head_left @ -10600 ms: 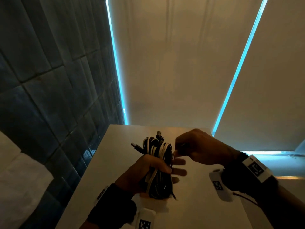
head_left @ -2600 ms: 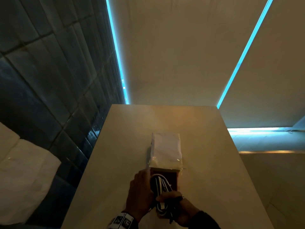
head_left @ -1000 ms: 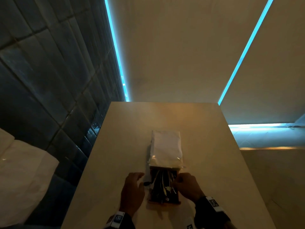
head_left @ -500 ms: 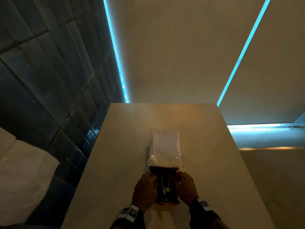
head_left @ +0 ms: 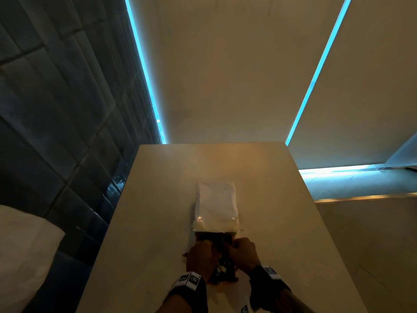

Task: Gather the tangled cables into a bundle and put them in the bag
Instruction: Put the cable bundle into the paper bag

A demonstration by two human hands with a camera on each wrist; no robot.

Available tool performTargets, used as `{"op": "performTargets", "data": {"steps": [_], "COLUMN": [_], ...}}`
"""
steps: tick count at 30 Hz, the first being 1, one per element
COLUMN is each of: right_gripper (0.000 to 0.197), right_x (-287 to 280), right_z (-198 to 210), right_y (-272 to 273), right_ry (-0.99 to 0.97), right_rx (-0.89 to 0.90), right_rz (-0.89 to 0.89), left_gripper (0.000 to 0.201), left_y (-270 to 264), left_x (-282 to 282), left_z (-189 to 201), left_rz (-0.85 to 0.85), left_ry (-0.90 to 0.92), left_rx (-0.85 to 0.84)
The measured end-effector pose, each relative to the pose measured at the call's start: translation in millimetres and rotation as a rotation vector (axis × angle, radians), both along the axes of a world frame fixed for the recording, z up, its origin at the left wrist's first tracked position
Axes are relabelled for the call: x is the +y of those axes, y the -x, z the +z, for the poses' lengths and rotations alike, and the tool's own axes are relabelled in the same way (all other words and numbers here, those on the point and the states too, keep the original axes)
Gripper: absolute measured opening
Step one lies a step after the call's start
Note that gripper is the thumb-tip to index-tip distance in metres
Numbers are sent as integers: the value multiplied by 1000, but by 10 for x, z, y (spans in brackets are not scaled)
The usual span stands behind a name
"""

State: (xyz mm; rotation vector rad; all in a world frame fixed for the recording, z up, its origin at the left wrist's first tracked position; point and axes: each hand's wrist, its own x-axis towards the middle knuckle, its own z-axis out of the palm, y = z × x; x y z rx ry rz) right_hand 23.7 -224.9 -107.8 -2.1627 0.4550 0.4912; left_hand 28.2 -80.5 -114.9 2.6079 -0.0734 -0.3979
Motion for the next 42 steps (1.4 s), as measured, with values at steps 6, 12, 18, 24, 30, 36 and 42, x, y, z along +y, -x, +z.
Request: {"op": "performTargets", "data": {"steps": [6,12,18,24,30,36,42], "right_gripper": [42,32,32,29,30,28,25], "right_x": [5,7,-31,-15,48,46,-122], "right_z": [-35,-13,-72,-77,-80,-72,-27], "right_y": [-78,-159,-175,-133,-91,-89,10], "right_ry": [98,167,97,2,76,114,72], "right_rx": [44,64,168,161,93,79,105], "right_rz": [138,144,9,-18,84,150,210], "left_gripper": [27,23,25,21,22,12,10], "left_y": [-17,20,92,63,-24,-95,-38], "left_x": [21,65,97,65,92,305,347], "left_z": [25,40,4,-30,61,173,201], "left_rz": [-71,2,18,45,-66,104,-5], "left_ry": [29,198,246,200,165,128,70], "left_rx": [17,-61,-76,17,72,-93,-127]}}
